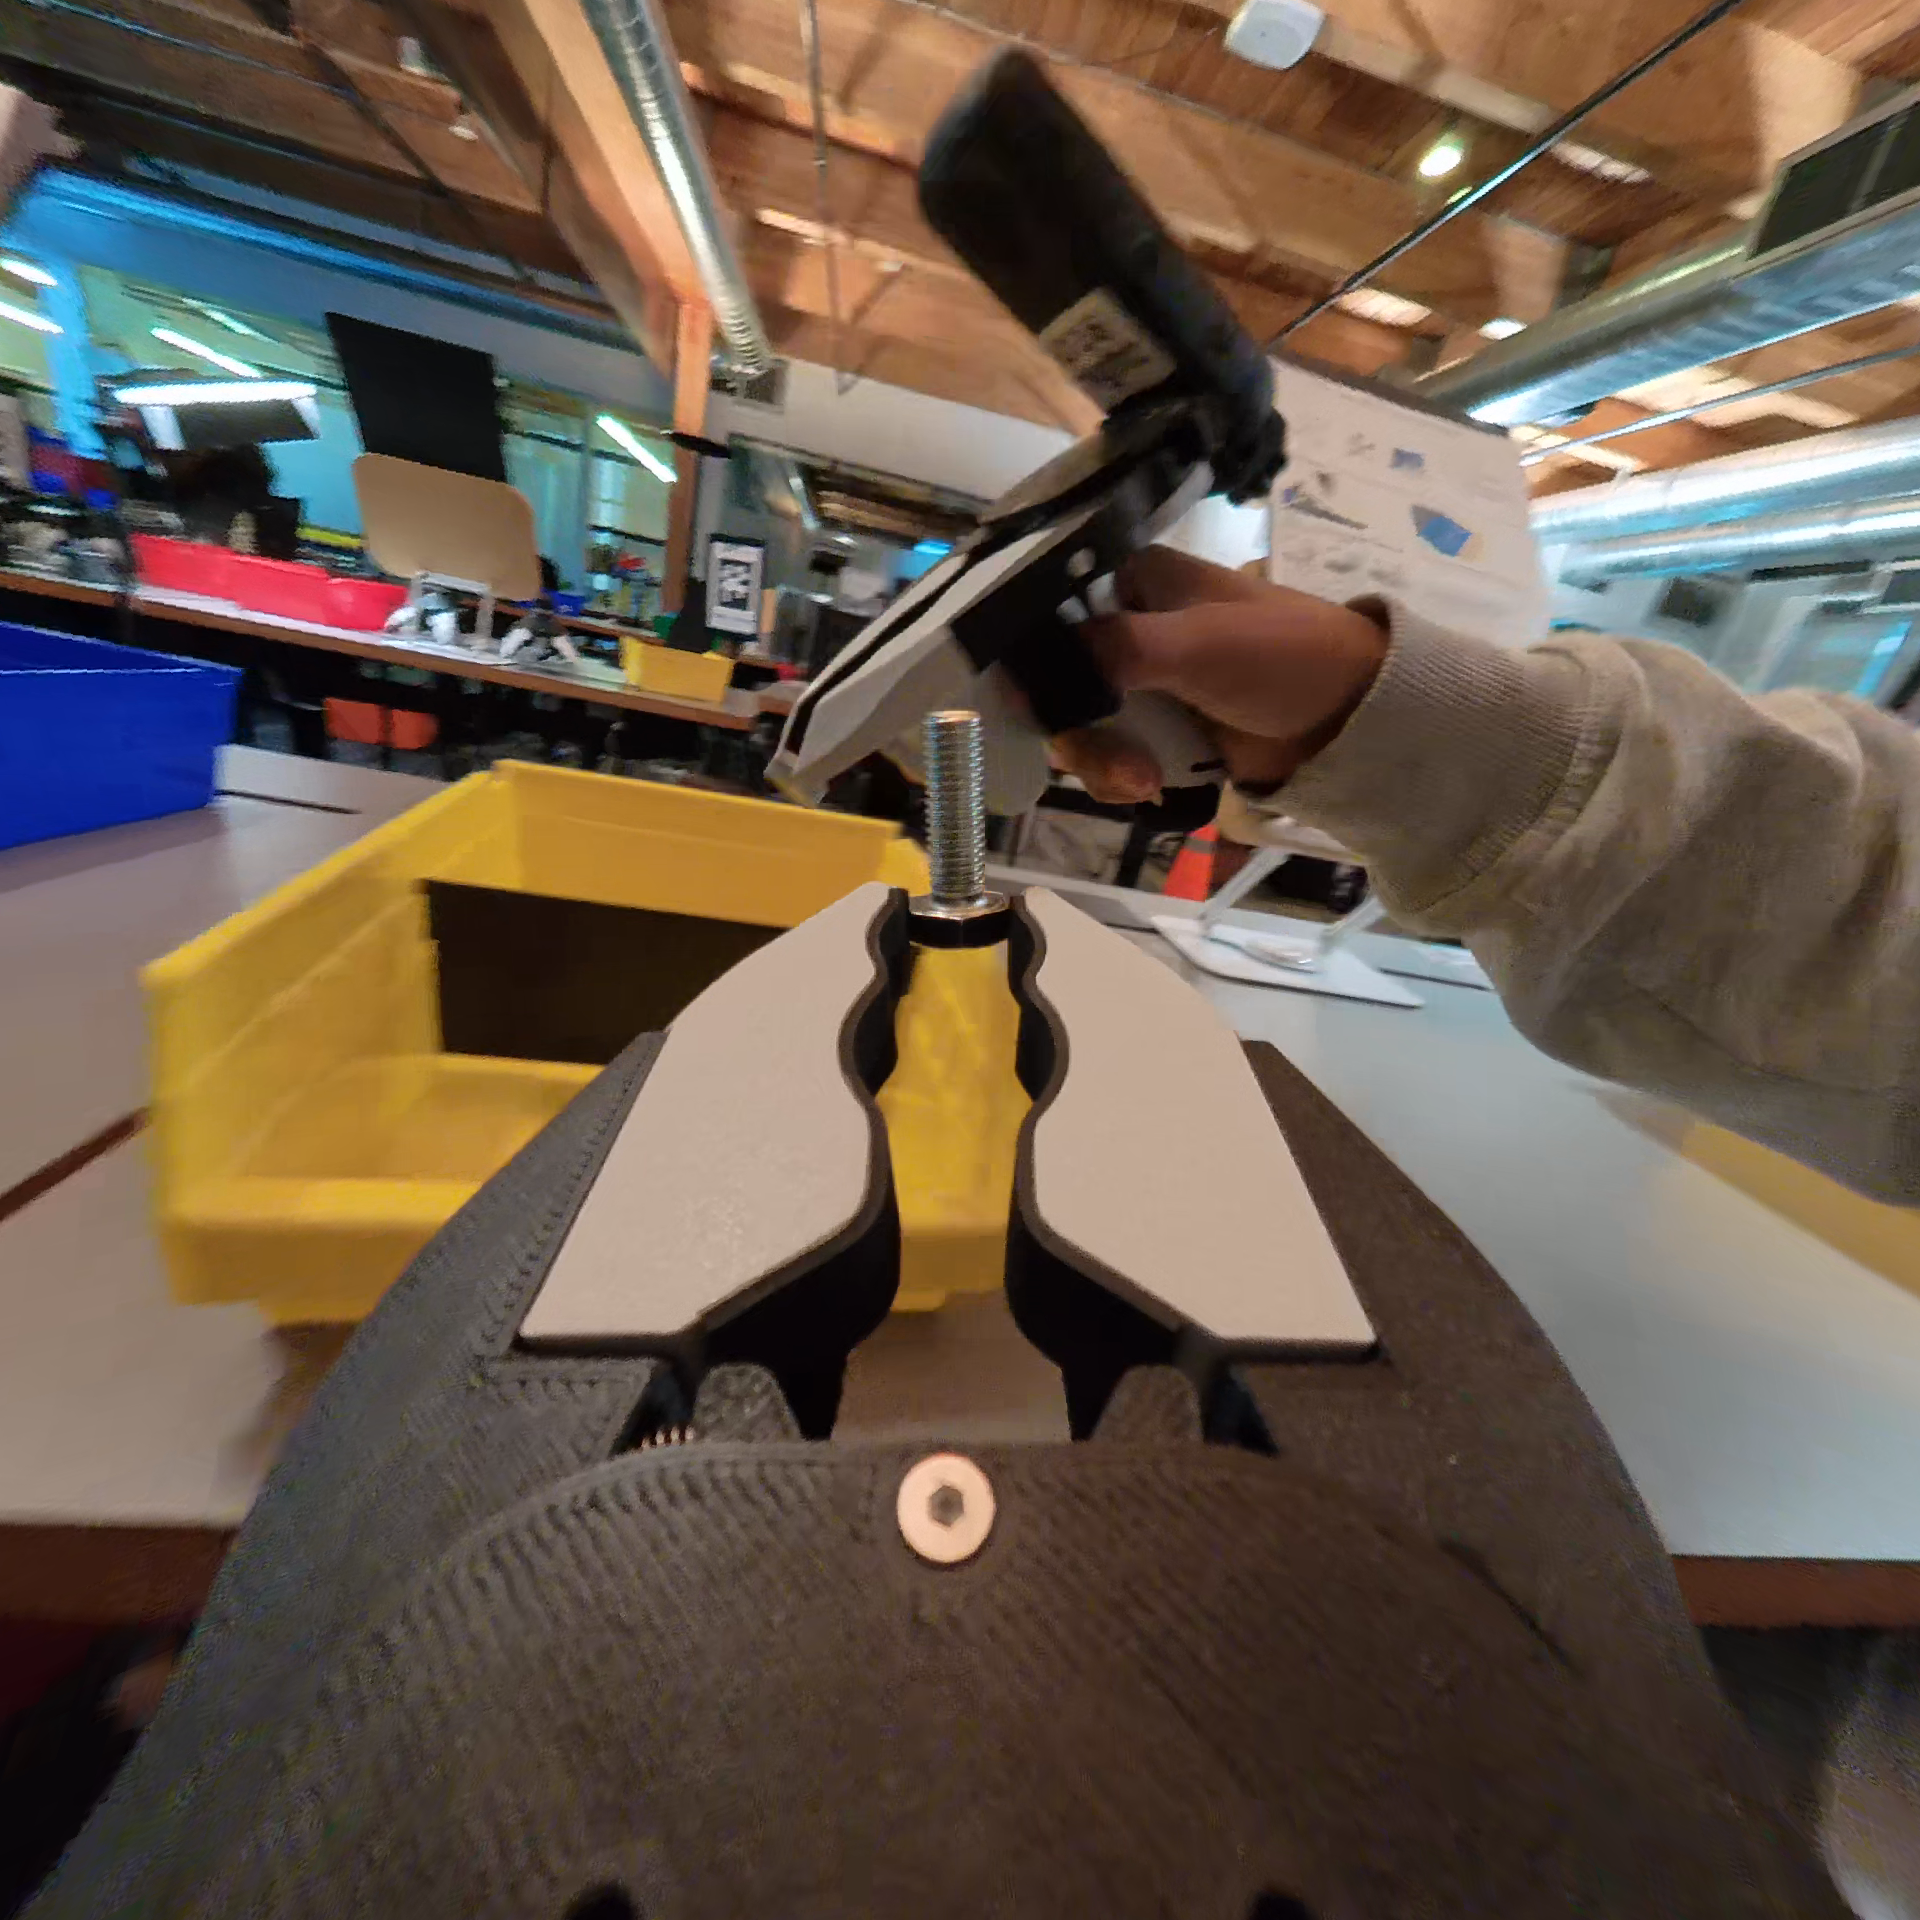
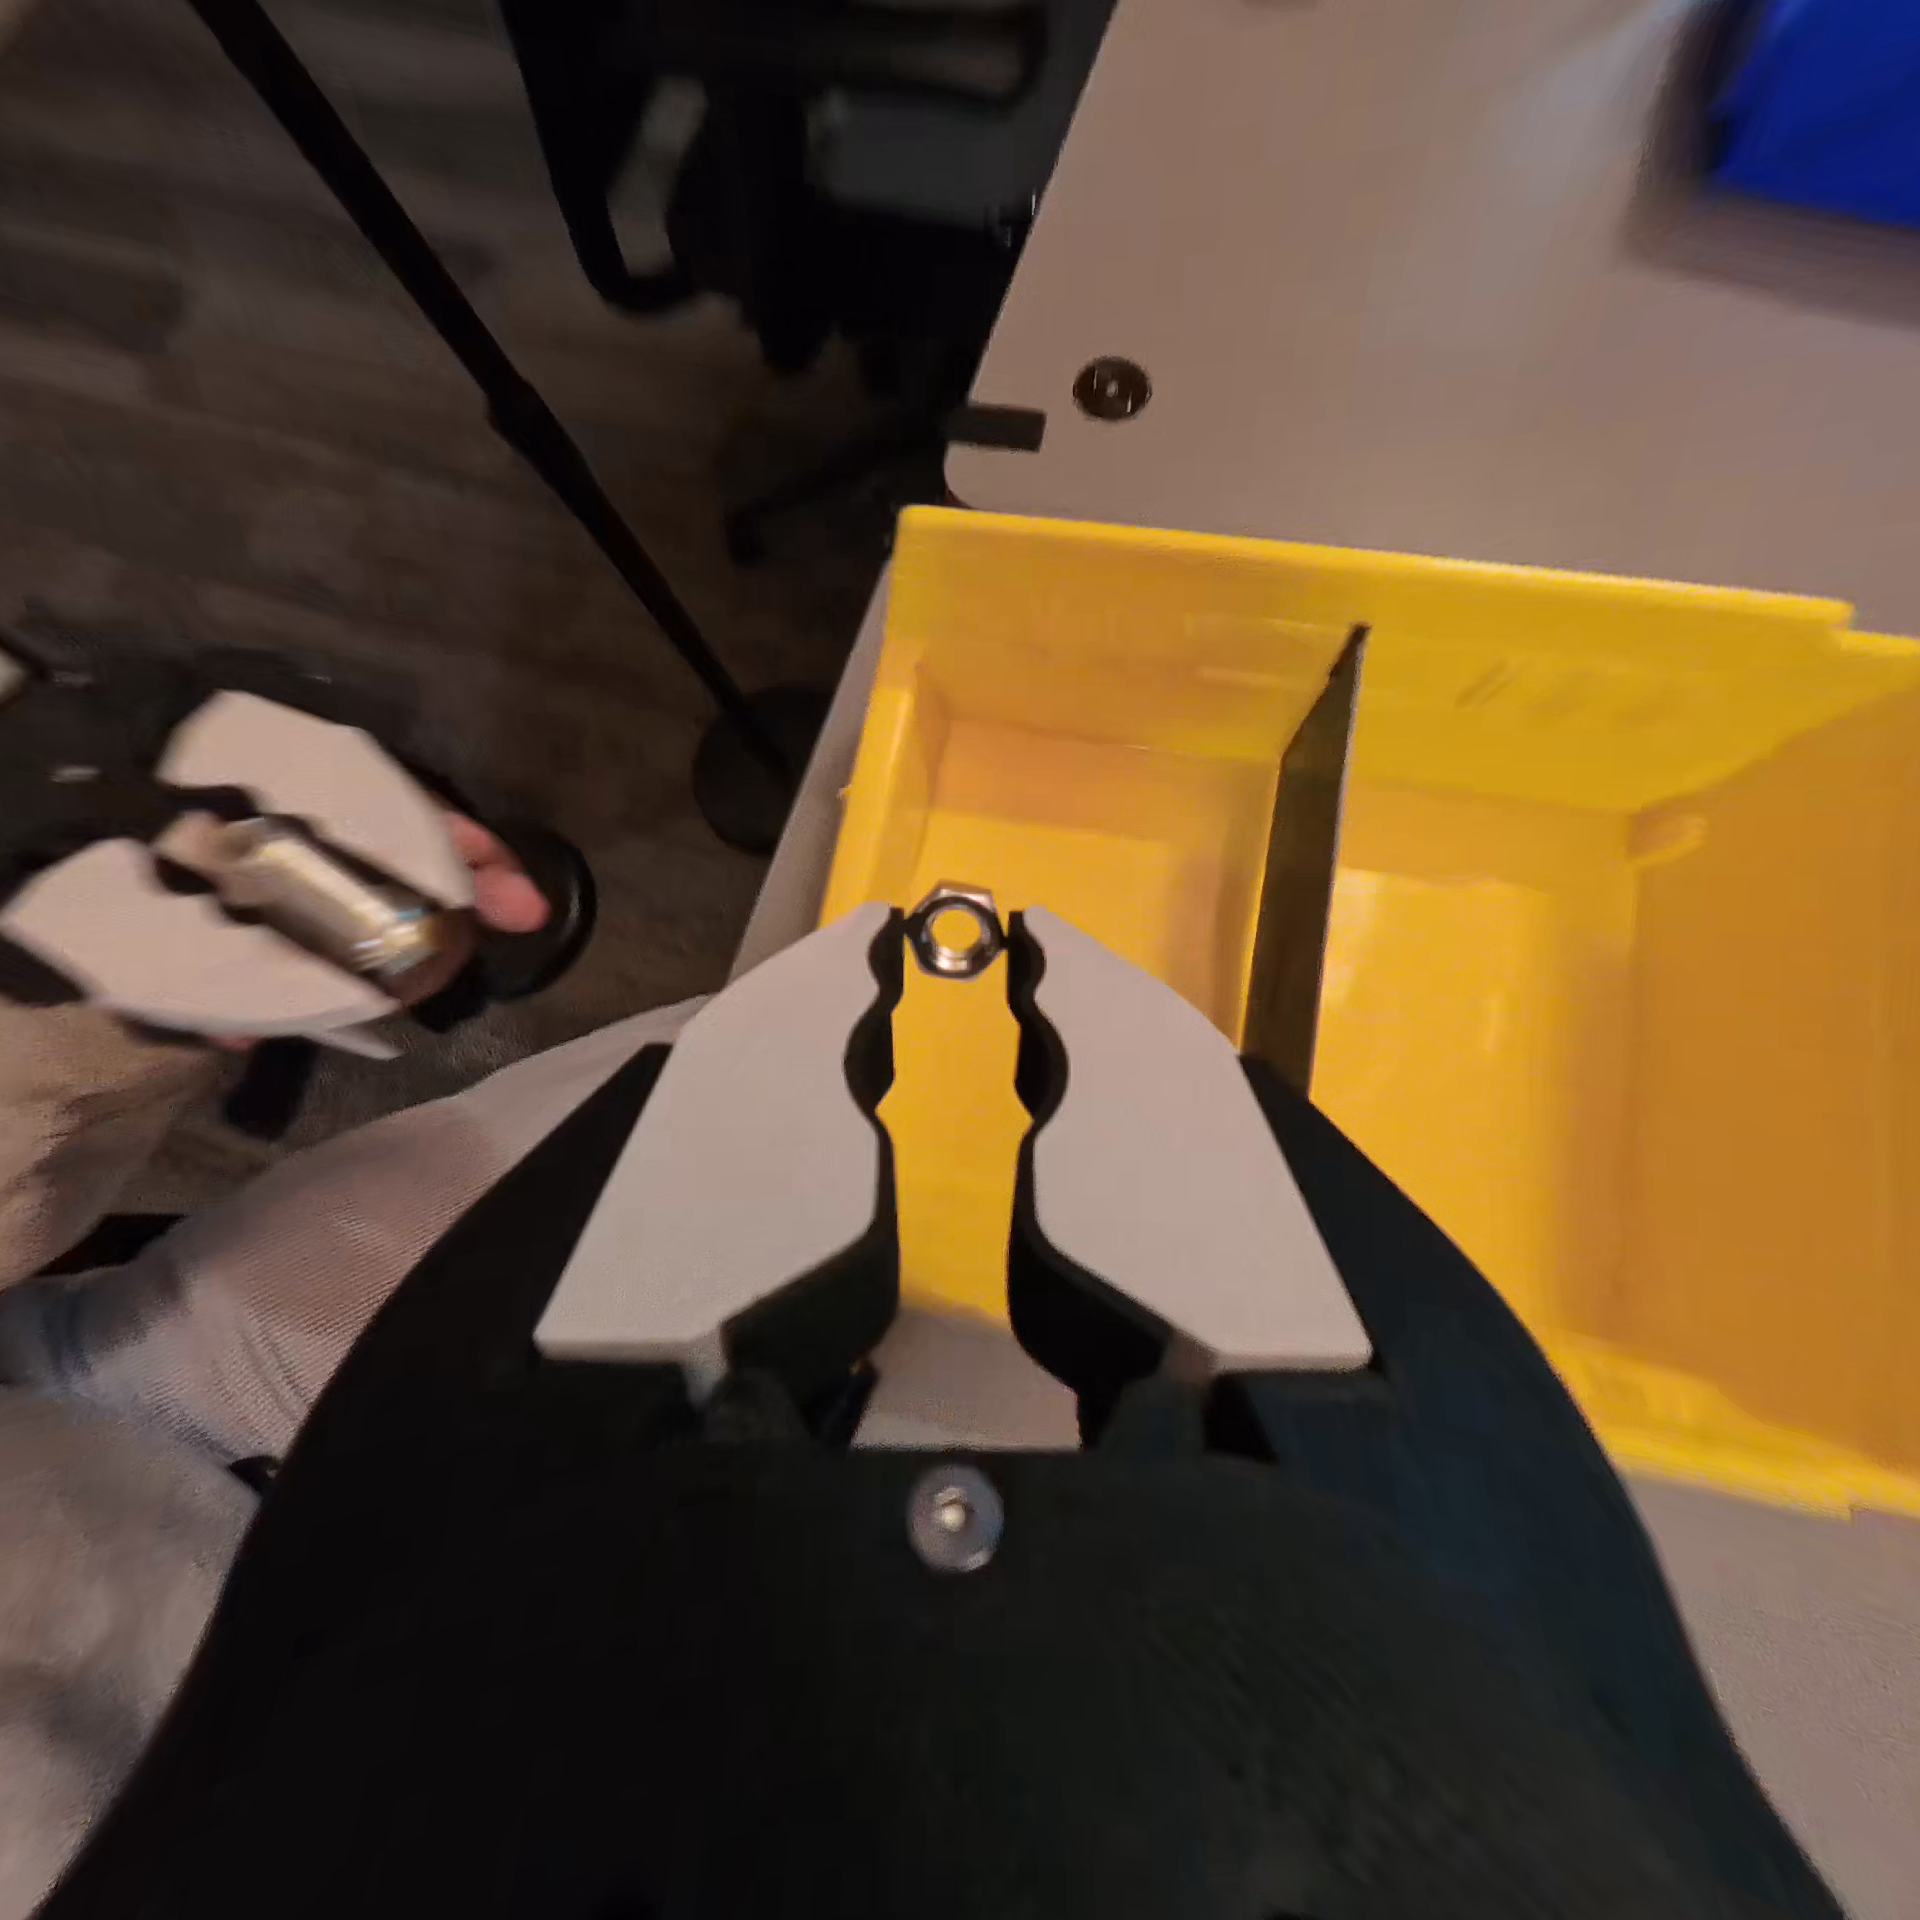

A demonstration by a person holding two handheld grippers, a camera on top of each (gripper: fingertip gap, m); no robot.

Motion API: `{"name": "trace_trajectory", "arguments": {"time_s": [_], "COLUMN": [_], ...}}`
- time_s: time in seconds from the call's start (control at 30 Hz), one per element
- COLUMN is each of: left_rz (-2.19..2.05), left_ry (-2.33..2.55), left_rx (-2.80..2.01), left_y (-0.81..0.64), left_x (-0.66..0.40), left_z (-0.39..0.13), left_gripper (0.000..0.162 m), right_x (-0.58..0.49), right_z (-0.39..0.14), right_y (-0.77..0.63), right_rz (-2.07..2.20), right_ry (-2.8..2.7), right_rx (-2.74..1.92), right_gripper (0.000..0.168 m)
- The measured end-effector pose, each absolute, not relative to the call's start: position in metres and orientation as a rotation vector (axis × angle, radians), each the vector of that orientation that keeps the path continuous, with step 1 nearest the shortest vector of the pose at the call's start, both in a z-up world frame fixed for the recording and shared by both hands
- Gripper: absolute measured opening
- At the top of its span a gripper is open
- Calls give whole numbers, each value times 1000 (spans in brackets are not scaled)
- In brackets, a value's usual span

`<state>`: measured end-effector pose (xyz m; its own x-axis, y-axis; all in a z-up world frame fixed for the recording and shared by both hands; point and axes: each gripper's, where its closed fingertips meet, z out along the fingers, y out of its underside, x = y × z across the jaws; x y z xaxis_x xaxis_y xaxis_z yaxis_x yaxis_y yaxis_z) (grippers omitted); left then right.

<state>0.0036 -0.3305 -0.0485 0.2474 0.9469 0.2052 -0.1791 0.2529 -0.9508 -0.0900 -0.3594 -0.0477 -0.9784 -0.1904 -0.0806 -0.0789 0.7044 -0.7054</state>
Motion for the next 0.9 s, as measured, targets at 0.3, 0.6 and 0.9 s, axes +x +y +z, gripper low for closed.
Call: {"name": "trace_trajectory", "arguments": {"time_s": [0.3, 0.6, 0.9], "left_rz": [658, 534, 257], "left_ry": [-811, -652, -324], "left_rx": [-1157, -1322, -1486], "left_y": [-166, -33, 82], "left_x": [-30, -59, -41], "left_z": [-62, -65, -84], "left_gripper": [19, 19, 19], "right_x": [-92, -57, -29], "right_z": [-15, 11, -34], "right_y": [-138, -6, 94], "right_rz": [-1587, -1627, -1239], "right_ry": [2580, 2640, 2941], "right_rx": [131, -38, 172], "right_gripper": [19, 19, 19]}}
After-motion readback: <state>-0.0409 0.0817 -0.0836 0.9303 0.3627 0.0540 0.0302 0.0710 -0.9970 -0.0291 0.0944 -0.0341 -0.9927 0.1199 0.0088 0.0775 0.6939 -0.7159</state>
